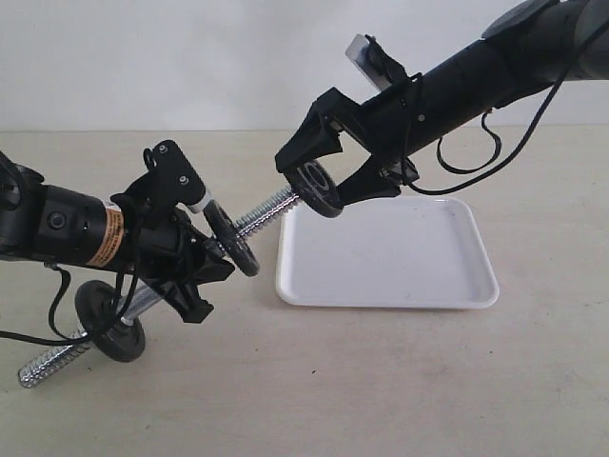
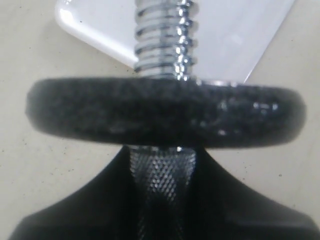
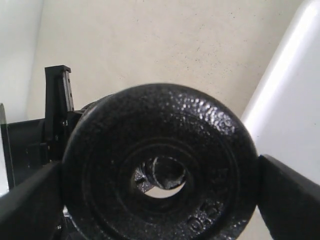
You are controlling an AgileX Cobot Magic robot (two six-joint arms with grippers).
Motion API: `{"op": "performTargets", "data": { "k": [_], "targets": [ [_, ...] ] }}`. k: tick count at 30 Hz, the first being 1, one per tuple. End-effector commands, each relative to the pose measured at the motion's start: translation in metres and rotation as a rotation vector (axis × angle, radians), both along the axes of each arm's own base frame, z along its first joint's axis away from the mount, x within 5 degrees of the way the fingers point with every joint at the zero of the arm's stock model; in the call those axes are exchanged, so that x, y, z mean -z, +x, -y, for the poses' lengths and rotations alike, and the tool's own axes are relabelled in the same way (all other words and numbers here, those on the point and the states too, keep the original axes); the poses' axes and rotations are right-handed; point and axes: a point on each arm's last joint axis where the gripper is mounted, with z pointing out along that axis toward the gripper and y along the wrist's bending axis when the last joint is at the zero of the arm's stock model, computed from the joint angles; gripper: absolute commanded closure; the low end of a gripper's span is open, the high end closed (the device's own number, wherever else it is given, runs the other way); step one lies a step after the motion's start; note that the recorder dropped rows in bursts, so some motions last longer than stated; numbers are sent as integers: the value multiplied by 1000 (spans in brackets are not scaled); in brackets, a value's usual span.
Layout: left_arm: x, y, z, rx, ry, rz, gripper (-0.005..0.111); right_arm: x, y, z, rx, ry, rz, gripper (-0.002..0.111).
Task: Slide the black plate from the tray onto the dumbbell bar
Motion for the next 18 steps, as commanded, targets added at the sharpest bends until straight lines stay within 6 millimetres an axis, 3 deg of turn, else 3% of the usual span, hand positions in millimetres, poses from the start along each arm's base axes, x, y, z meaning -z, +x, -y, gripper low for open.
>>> {"op": "performTargets", "data": {
  "k": [1, 12, 18],
  "targets": [
    [-41, 5, 18, 59, -204, 83, 102, -16, -14, -15, -81, 94, -52, 108],
    [-41, 4, 19, 83, -196, 99, 102, -37, -20, -14, -85, 106, 0, 108],
    [-43, 3, 20, 110, -208, 107, 102, -38, -20, -14, -86, 106, 2, 108]
  ]
}}
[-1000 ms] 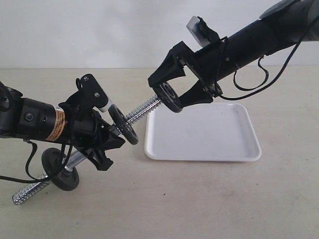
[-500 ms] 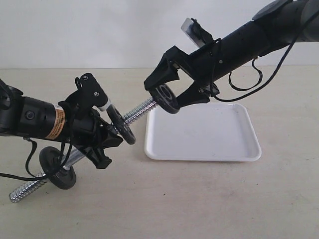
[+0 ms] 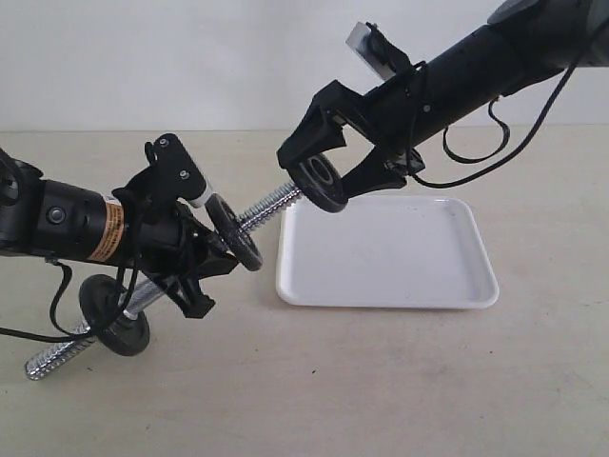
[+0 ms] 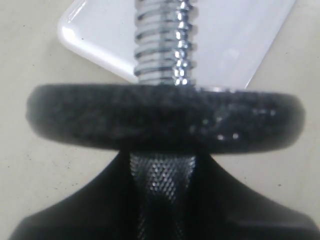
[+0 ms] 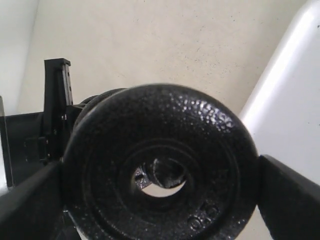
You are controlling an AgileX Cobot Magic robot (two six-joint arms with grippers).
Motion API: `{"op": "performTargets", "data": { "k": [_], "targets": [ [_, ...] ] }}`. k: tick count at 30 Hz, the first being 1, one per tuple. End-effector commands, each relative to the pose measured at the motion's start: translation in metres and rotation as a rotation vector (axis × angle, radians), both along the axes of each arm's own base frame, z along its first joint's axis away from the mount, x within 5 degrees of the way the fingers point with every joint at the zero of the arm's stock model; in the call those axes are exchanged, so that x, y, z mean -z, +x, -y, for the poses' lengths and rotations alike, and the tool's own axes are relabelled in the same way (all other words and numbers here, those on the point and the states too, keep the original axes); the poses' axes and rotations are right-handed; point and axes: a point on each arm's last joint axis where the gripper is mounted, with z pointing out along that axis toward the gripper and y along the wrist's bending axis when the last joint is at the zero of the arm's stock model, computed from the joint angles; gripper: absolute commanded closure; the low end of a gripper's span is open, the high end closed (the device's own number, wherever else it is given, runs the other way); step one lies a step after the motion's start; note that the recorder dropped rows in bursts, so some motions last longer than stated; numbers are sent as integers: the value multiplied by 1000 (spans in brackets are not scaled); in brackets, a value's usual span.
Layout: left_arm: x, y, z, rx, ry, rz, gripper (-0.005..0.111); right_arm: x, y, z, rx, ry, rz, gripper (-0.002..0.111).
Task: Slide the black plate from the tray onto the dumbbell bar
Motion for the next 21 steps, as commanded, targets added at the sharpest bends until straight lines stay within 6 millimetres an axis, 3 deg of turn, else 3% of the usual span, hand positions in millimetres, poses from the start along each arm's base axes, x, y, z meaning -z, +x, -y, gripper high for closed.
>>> {"op": "performTargets", "data": {
  "k": [1, 5, 13, 21],
  "targets": [
    [-39, 2, 18, 80, -196, 85, 102, -24, -16, -15, -75, 129, -42, 108],
    [-39, 2, 18, 85, -186, 87, 102, -28, -14, -10, -61, 132, -32, 108],
    [-39, 2, 18, 88, -183, 90, 102, -44, -2, 31, 45, 140, 6, 108],
    [-39, 2, 18, 104, -170, 107, 102, -45, -1, 38, 55, 128, 20, 108]
  ]
}}
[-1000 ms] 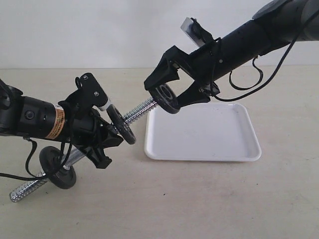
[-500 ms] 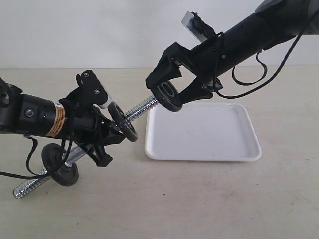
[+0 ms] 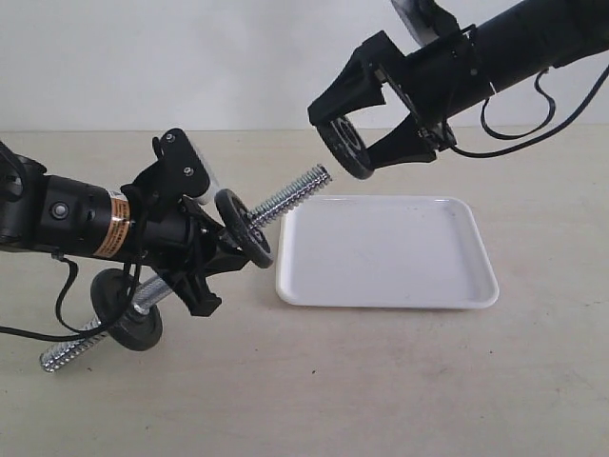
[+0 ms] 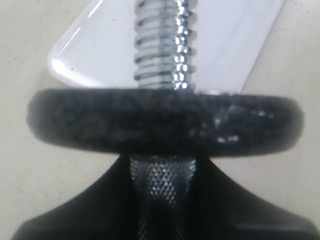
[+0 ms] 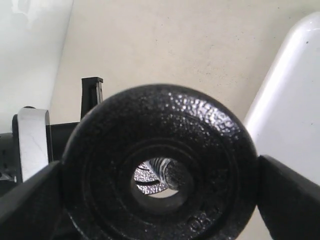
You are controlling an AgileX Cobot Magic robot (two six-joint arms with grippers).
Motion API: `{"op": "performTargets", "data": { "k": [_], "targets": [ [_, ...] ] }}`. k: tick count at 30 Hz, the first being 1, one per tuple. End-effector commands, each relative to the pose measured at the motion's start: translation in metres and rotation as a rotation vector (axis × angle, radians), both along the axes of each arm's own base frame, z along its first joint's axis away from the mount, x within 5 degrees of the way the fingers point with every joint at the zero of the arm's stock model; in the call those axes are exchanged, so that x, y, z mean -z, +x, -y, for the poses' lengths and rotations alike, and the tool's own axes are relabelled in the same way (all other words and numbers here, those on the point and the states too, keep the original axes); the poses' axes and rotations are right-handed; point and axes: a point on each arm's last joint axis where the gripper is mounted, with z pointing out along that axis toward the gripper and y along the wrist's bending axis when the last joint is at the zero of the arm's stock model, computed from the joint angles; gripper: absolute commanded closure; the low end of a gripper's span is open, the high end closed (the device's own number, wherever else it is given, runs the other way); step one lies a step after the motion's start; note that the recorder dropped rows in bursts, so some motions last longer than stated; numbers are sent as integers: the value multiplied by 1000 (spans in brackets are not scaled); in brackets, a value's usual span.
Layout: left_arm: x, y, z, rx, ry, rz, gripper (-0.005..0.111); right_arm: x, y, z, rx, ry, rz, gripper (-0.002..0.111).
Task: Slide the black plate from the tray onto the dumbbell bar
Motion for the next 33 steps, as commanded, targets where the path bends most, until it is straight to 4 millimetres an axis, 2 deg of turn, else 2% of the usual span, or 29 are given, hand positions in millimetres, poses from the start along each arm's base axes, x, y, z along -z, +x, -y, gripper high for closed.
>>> {"op": "performTargets", "data": {
  "k": [1, 8, 22, 33],
  "targets": [
    [-34, 1, 13, 57, -142, 82, 102, -17, -3, 2, -1, 48, 27, 108],
    [-34, 1, 13, 59, -141, 84, 102, -17, -3, 3, -20, 46, 64, 108],
    [-34, 1, 13, 59, -141, 84, 102, -17, -3, 3, -131, 33, 254, 108],
    [-34, 1, 13, 59, -141, 84, 102, -18, -3, 2, -144, 37, 280, 108]
  ]
}}
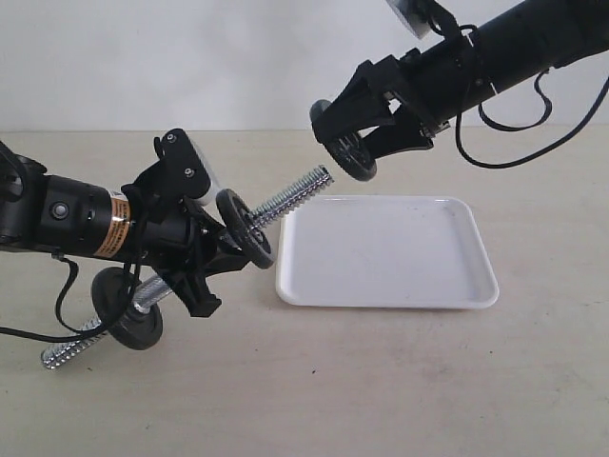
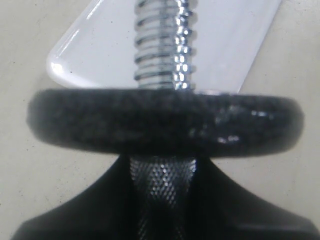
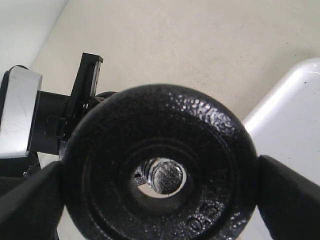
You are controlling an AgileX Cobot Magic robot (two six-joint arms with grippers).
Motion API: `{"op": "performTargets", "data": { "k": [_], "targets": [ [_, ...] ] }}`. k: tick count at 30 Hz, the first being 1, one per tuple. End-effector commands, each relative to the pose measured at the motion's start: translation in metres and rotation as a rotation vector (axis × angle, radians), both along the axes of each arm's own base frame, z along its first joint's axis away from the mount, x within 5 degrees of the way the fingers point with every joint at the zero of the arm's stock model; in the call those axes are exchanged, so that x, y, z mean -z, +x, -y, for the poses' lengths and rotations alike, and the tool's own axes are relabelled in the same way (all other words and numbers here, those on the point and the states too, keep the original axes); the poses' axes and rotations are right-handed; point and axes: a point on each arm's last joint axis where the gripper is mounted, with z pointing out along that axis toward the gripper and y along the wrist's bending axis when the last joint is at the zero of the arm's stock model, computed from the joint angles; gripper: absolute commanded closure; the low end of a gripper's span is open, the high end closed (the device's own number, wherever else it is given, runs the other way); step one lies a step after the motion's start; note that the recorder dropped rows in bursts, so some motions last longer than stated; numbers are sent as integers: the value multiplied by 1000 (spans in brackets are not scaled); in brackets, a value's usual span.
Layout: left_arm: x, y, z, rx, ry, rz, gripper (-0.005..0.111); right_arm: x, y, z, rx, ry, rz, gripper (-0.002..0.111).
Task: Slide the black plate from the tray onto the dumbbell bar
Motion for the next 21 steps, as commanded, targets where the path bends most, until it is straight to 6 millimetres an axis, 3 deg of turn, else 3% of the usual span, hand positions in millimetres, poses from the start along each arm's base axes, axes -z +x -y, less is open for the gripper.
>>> {"op": "performTargets", "data": {
  "k": [1, 6, 13, 21],
  "targets": [
    [-34, 1, 12, 47, -146, 74, 102, -18, -2, 1, 9, 69, 29, 108],
    [-34, 1, 12, 47, -146, 74, 102, -18, -1, 6, 33, 72, 10, 108],
    [-34, 1, 12, 44, -148, 71, 102, -20, 14, 60, 152, 85, 59, 108],
    [-34, 1, 12, 80, -118, 111, 102, 2, 23, 63, 151, 81, 25, 108]
  ]
}}
